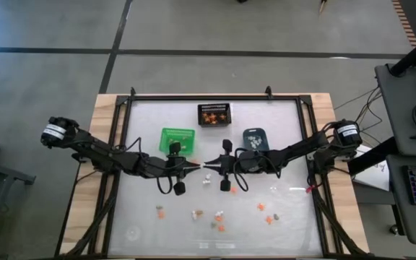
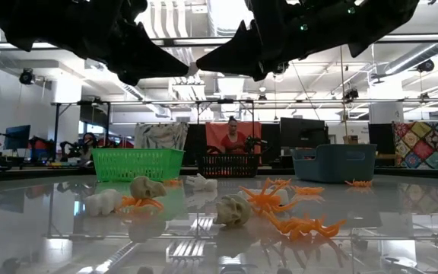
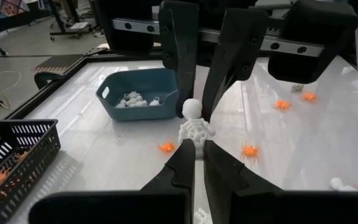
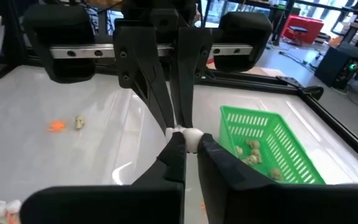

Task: Sort Halloween decoration
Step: Put the white skeleton toy into the blue bin

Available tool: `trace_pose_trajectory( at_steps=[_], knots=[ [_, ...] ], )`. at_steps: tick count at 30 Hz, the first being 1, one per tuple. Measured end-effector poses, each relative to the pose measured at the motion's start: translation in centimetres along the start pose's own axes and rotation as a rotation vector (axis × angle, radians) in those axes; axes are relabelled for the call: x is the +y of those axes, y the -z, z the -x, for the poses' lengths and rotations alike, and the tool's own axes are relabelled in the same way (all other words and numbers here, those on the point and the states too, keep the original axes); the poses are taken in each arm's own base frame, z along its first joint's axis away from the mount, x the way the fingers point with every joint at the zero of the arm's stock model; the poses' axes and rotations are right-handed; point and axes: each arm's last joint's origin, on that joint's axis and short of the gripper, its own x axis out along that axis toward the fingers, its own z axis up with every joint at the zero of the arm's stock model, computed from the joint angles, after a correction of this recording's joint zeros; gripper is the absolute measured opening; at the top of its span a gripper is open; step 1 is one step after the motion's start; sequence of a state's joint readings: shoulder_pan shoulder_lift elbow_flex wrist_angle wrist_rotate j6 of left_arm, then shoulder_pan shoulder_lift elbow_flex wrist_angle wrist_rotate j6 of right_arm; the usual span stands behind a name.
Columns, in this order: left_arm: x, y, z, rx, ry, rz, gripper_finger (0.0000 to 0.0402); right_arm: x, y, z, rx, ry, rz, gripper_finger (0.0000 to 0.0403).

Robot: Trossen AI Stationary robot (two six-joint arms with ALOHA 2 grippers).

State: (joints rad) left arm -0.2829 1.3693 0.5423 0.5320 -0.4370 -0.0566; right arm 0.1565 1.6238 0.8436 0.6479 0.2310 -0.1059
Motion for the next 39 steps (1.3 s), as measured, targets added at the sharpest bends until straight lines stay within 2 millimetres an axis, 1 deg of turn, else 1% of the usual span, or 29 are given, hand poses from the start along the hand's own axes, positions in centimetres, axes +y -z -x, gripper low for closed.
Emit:
trace_pose_trajectory(
  at_steps=[6,8,16,20,28,31,36,39],
  knots=[
    [0.0,0.0,0.0,-0.001,-0.015,0.002,0.0,0.0,0.0,0.0,-0.001,-0.001,0.001,0.001],
    [0.1,0.0,0.0,0.002,-0.029,-0.001,0.0007,0.0,0.0,0.0,-0.001,0.0,0.003,0.001],
    [0.1,0.1,0.0,0.01,-0.037,-0.002,0.0067,-0.1,0.0,0.0,0.001,-0.001,0.002,0.0008],
    [0.1,0.3,0.0,0.023,-0.038,-0.009,0.0089,-0.2,0.1,0.0,0.008,0.002,0.001,0.0008],
    [0.2,0.3,0.0,0.029,-0.055,-0.012,0.0096,-0.2,0.2,0.0,0.02,0.008,0.003,0.0008],
    [0.2,0.6,0.0,0.058,-0.057,-0.021,0.0096,-0.3,0.4,0.2,0.065,0.012,0.008,0.0008],
    [0.3,1.2,0.1,0.115,-0.063,-0.006,0.0096,-1.8,0.7,1.2,0.214,0.157,-0.03,0.0008],
    [0.3,1.5,0.1,0.137,-0.066,0.005,0.0096,-3.2,1.3,2.3,0.345,0.304,-0.086,0.0008]
  ],
)
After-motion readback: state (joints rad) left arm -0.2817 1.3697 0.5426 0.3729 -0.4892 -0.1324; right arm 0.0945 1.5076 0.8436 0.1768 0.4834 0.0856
